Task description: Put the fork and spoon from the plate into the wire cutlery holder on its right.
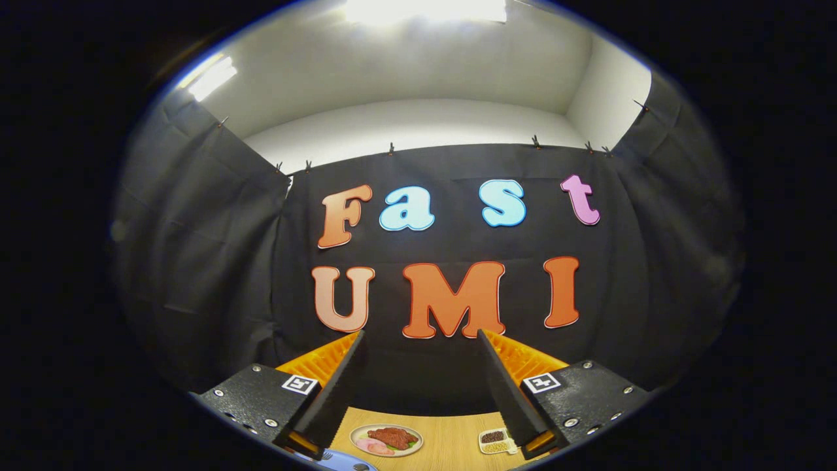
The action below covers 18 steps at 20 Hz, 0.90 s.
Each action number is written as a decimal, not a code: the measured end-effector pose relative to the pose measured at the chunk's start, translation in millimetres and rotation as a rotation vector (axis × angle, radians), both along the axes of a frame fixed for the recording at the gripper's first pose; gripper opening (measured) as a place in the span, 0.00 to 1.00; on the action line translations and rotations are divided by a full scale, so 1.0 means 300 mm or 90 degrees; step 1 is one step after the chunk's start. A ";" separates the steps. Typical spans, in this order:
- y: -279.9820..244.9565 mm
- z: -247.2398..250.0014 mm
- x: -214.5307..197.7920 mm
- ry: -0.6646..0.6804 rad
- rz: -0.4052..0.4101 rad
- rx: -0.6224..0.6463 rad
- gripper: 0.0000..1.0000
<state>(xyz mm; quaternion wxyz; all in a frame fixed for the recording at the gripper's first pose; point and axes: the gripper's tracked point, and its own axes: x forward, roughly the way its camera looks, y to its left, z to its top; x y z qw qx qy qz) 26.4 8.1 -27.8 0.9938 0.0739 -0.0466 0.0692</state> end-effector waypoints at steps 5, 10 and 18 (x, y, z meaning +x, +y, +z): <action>0.096 -0.038 -0.022 0.016 0.013 -0.006 0.98; 0.162 -0.099 -0.021 0.055 0.009 0.032 0.98; 0.309 -0.103 -0.045 0.034 0.031 -0.005 0.98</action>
